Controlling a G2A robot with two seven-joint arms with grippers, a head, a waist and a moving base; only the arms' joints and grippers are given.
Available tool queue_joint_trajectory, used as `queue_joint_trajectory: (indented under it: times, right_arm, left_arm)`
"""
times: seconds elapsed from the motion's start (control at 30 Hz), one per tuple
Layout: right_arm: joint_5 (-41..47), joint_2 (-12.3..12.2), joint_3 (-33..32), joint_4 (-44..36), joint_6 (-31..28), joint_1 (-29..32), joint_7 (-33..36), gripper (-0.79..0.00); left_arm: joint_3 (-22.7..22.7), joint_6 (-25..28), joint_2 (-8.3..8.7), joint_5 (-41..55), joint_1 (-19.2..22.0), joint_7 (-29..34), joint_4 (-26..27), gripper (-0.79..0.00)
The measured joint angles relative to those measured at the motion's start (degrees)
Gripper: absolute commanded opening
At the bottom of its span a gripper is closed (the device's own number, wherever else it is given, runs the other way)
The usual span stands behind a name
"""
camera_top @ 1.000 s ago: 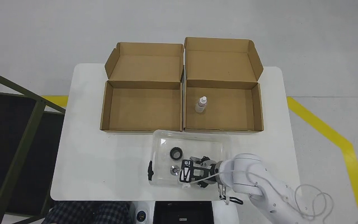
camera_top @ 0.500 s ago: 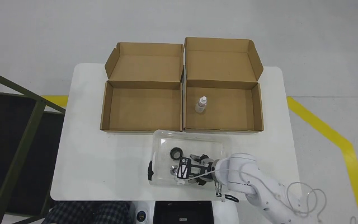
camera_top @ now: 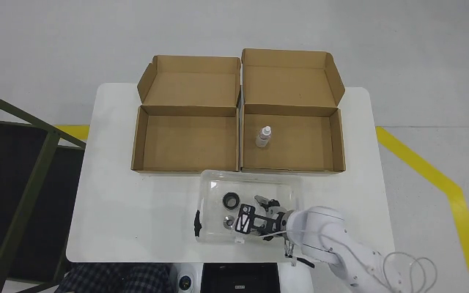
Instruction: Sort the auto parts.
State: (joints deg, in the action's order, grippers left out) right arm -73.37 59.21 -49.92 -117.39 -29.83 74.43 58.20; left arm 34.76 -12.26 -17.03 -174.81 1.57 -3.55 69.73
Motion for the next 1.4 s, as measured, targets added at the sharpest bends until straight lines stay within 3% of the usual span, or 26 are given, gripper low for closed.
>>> queue_joint_trajectory:
  times: [0.7,0.93,1.4]
  right_arm:
    - [-3.1,1.4,3.9,2.2,3.4,-2.7,1.4,-0.028]
    - [-7.3,1.1,2.8,-0.4,6.3,-0.8,1.6,-0.031]
    - [-9.0,1.9,5.1,0.8,5.4,-0.9,1.9,-0.043]
  left_arm:
    - [0.0,0.0,0.0,0.0,0.0,0.0,0.0,0.0]
    - [0.0,0.0,0.0,0.0,0.0,0.0,0.0,0.0]
    - [0.0,0.0,0.0,0.0,0.0,0.0,0.0,0.0]
